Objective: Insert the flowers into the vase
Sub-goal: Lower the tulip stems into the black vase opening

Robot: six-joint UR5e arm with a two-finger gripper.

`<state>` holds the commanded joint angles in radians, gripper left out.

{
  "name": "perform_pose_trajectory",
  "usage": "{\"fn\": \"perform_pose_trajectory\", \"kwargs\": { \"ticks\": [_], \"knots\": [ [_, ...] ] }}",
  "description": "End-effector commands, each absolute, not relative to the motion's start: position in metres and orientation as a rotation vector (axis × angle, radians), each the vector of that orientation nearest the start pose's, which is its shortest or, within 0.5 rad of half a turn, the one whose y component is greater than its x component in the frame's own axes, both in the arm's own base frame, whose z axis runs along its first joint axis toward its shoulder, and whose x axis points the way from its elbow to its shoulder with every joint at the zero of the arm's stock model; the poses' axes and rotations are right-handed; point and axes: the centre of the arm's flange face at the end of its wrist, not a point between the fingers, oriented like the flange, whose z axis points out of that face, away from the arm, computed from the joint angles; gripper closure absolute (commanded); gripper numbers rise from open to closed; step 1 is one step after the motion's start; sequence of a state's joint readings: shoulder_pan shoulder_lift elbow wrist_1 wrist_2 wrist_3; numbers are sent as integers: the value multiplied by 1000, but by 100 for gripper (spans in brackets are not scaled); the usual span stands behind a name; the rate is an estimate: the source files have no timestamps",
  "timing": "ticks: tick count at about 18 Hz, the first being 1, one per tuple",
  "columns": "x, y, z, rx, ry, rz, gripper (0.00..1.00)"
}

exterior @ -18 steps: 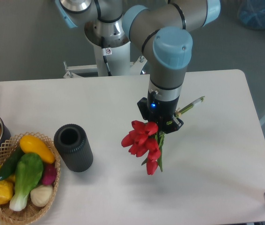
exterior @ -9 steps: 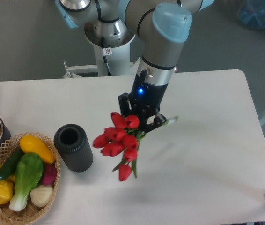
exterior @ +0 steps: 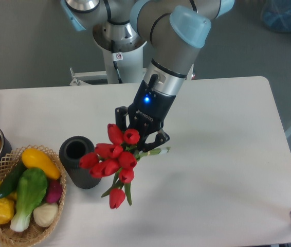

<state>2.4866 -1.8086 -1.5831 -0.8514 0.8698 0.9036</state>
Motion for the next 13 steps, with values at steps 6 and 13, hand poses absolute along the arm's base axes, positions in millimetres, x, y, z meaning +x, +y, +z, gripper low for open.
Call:
{"fn": "perform_pose_trajectory", "kwargs": {
  "ticks": [6, 13],
  "knots": [
    [-360, 519, 477, -2141, 154, -213, 100],
    [-356, 510, 480, -2003, 169, -346, 100]
  ]
}}
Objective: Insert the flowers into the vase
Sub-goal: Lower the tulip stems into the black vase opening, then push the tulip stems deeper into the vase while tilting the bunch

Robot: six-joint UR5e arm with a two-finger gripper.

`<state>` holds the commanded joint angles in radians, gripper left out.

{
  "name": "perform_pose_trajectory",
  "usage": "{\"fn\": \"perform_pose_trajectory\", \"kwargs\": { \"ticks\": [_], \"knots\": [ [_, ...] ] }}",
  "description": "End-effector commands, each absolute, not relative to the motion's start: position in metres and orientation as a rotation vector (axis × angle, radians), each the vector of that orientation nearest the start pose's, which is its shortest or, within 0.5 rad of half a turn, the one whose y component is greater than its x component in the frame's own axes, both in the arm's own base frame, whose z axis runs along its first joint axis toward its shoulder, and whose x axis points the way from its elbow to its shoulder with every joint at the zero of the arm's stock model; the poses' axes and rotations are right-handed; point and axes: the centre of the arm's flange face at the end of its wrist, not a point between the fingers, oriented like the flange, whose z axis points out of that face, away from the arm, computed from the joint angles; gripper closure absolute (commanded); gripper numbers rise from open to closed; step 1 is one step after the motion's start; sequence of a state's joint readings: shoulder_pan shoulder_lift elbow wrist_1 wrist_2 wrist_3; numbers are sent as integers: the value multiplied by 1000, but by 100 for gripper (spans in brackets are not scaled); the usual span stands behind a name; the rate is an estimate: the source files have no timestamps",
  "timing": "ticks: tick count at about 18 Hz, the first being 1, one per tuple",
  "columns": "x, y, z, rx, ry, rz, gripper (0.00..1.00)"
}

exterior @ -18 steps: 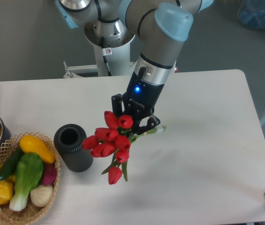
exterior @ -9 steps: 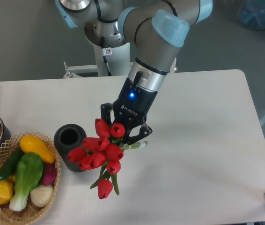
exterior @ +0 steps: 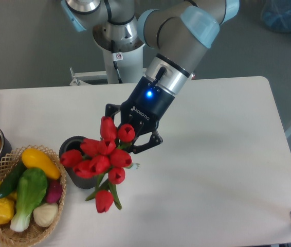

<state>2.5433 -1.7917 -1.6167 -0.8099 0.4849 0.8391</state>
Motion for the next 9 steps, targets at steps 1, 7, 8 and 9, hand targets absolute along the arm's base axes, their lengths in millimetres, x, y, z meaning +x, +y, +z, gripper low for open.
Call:
{"fn": "perform_pose_trajectory", "kwargs": {
  "ticks": [1, 7, 8, 9],
  "knots": [
    [-353, 507, 485, -1984, 175, -354, 100],
    [-352, 483, 515, -1832, 193, -413, 100],
    [-352, 481, 515, -1807, 195, -433, 100],
    [-351, 479, 515, -1782, 196, -456, 100]
  ]
}}
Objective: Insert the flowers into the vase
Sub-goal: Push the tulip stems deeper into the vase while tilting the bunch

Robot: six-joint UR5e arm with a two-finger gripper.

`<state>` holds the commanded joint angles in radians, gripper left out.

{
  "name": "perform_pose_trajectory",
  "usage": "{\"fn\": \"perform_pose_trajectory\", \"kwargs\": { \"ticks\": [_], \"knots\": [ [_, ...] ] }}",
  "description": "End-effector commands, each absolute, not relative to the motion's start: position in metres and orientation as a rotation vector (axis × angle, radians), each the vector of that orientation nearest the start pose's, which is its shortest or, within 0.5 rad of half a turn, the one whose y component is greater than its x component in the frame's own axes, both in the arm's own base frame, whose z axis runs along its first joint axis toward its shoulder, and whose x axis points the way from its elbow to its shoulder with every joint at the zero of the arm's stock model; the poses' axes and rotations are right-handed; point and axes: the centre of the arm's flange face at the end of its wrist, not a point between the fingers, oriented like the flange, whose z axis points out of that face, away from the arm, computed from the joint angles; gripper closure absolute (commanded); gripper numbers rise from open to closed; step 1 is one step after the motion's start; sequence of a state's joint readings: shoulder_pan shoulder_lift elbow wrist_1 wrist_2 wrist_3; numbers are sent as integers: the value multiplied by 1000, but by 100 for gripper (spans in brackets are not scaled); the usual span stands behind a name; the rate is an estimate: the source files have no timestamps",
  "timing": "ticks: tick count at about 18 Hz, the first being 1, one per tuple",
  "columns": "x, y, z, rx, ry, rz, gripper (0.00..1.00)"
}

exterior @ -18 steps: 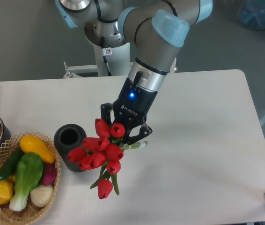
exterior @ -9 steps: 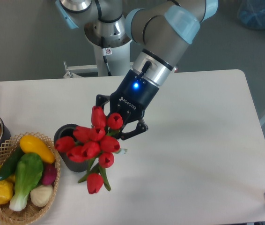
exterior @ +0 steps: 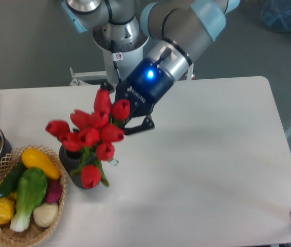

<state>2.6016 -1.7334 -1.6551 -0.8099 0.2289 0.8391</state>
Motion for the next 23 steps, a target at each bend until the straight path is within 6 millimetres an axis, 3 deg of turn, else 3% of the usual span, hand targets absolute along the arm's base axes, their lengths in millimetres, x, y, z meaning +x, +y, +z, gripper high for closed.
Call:
{"fn": "perform_pose_trajectory", "kwargs": {
  "ticks": [10, 23],
  "knots": [
    [-333, 472, 506, -1722, 193, -539, 100],
    [-320, 480, 472, -1737, 167, -615, 97]
  ]
}}
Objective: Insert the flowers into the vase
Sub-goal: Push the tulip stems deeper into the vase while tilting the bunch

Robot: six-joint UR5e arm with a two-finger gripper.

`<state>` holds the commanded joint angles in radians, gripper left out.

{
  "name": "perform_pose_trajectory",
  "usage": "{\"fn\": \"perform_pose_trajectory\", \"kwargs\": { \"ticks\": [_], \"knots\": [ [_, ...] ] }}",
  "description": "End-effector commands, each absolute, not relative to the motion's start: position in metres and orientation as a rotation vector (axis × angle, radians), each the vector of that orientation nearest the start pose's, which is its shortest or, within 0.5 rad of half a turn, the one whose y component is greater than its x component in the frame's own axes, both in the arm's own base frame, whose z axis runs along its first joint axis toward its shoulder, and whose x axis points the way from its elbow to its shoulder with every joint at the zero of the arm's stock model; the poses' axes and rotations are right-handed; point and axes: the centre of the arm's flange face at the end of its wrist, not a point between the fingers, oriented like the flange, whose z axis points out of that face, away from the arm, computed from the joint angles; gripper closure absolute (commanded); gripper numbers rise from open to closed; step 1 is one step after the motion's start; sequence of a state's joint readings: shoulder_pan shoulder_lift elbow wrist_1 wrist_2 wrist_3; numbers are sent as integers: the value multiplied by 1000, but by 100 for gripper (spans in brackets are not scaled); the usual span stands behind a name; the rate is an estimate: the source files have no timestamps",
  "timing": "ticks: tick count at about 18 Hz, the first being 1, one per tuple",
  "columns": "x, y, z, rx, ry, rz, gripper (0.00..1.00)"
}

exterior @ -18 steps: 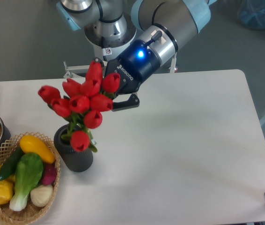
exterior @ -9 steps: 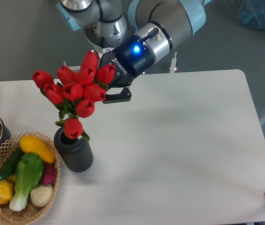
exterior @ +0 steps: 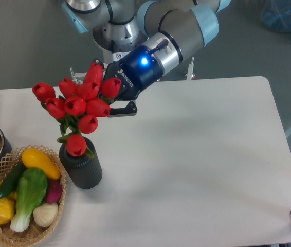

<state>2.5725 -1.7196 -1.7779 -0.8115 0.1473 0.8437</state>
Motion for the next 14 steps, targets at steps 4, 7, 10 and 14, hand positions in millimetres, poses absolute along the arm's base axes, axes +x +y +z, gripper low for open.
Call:
{"fn": "perform_pose_trajectory", "kwargs": {
  "ticks": [4, 7, 10, 14],
  "knots": [
    [-323, 482, 464, -1739, 166, -620, 96],
    [-321, 488, 455, -1745, 179, -624, 94],
    [-318, 491, 441, -1749, 196, -623, 93],
    [-310, 490, 419, -1754, 223, -616, 90]
  ]
}}
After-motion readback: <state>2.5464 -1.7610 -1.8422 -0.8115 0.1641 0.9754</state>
